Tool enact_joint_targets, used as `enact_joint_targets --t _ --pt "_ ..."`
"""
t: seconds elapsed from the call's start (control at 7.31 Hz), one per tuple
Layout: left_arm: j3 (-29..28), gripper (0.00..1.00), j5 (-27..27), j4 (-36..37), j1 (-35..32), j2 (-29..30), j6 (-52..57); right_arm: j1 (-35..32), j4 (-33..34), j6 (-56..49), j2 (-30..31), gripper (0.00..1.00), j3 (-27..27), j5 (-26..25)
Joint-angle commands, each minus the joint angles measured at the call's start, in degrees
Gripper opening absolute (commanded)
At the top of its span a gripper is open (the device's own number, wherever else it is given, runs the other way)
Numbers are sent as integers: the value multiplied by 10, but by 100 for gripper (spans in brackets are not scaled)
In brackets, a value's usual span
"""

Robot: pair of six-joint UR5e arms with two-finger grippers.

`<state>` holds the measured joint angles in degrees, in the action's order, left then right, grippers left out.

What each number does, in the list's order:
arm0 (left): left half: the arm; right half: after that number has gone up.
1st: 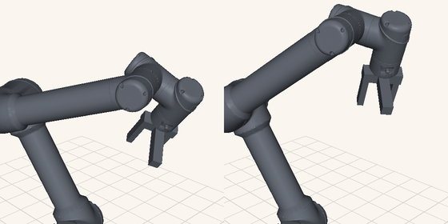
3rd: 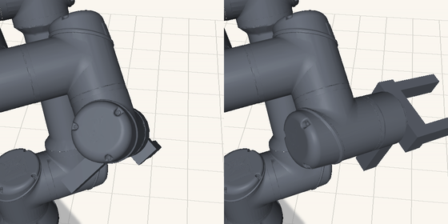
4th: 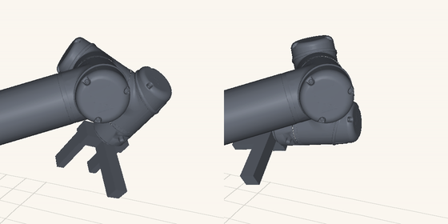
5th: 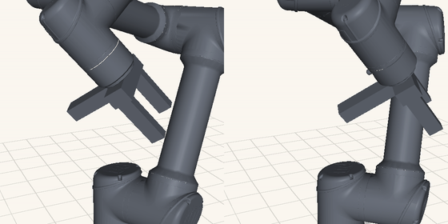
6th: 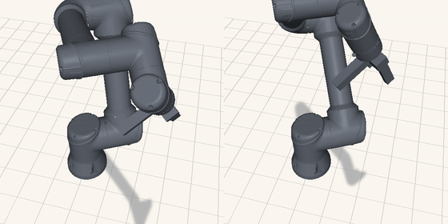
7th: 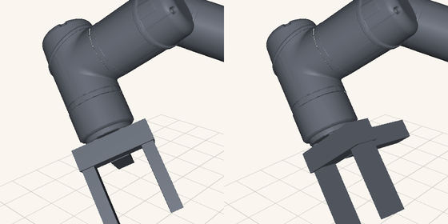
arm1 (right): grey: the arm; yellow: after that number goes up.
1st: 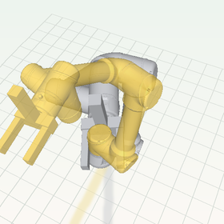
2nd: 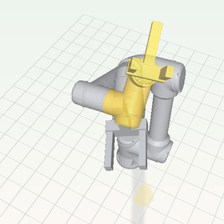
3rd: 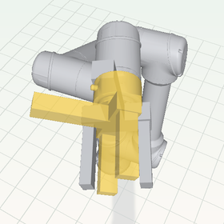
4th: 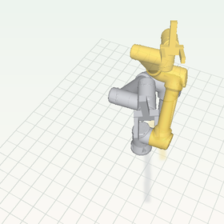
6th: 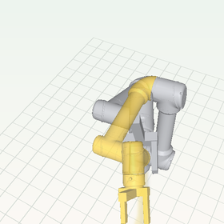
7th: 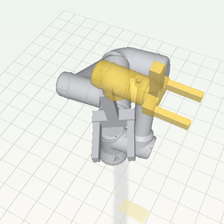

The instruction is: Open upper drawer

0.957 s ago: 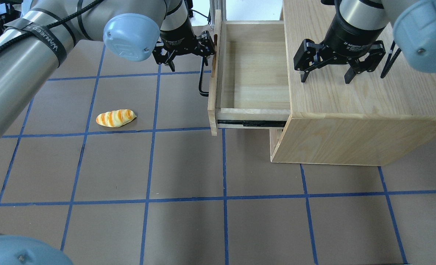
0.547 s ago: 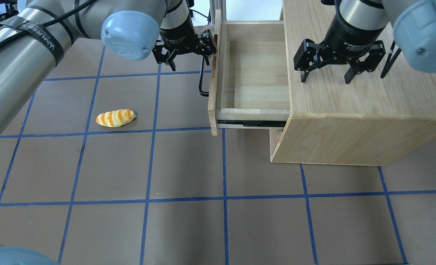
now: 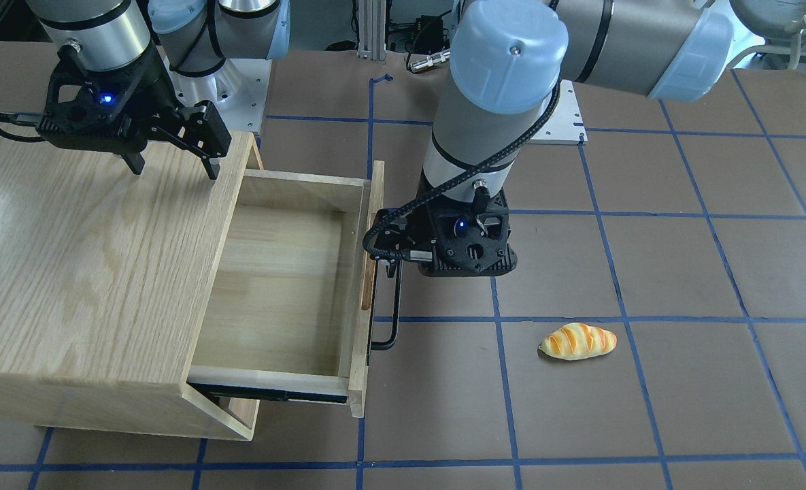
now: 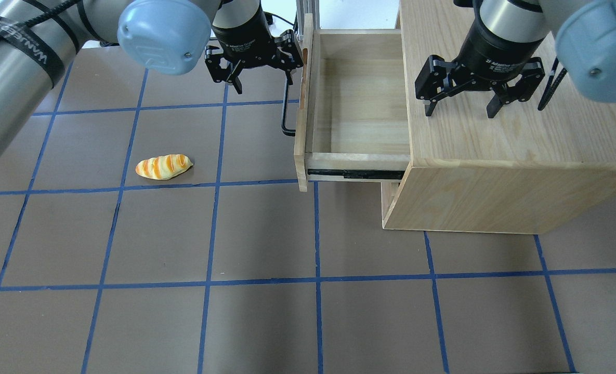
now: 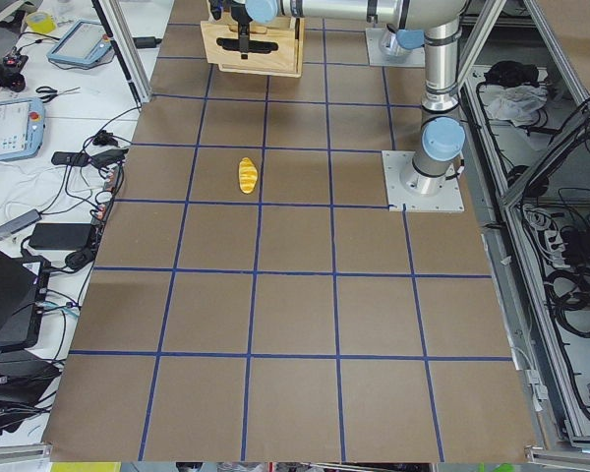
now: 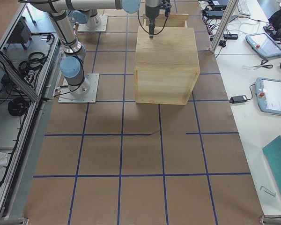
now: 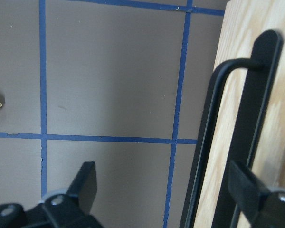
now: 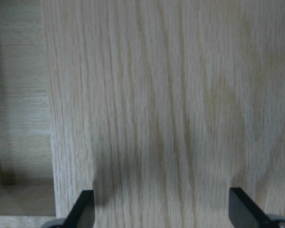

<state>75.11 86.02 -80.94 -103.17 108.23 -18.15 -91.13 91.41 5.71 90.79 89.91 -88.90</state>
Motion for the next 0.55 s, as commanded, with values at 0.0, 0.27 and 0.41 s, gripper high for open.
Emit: enact_joint_targets --t 0.0,0.27,0.41 --pt "-3 100 2 -22 4 -17 20 0 0 0 0 100 0 0" --pt "-4 100 2 -41 31 -30 44 0 0 0 0 100 0 0" --pt "3 100 3 -42 49 -43 104 0 0 0 0 100 0 0"
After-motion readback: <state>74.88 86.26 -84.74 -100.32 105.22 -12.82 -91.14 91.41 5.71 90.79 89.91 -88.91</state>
